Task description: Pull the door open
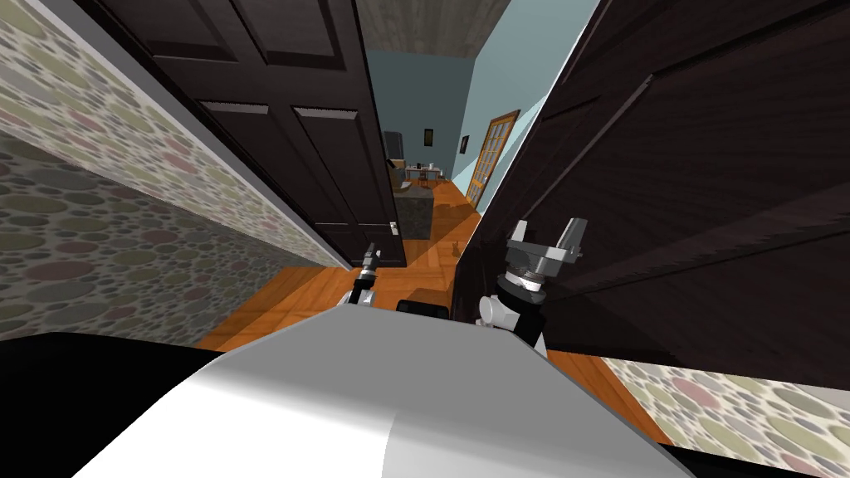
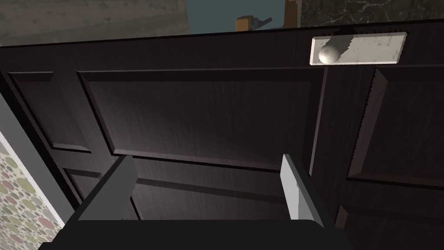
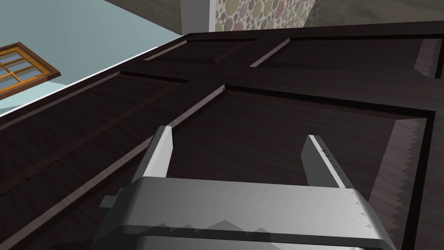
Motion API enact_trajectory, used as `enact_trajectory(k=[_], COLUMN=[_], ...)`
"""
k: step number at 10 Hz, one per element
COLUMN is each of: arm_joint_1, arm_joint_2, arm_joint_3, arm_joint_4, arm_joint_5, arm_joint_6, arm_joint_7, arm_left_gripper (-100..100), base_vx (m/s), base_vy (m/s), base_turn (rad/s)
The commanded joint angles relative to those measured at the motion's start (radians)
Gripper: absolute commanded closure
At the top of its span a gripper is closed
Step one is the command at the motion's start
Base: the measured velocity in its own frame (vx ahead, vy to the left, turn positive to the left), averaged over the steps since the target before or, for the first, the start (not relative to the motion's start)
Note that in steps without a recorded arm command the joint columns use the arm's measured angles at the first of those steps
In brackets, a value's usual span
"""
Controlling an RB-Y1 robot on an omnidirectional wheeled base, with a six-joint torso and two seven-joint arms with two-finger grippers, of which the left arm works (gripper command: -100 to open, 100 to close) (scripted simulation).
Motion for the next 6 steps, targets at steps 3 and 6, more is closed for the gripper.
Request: enact_trajectory(k=[3, 6], arm_joint_1=[-0.019, -0.04], arm_joint_2=[0.002, 0.003], arm_joint_3=[0.009, 0.018], arm_joint_4=[0.077, 0.154], arm_joint_5=[0.006, 0.011], arm_joint_6=[-0.018, -0.034], arm_joint_7=[0.008, 0.015], arm_left_gripper=[-100, -100], base_vx=[0.094, 0.123], base_vy=[0.025, 0.018], base_turn=[-0.023, -0.03])
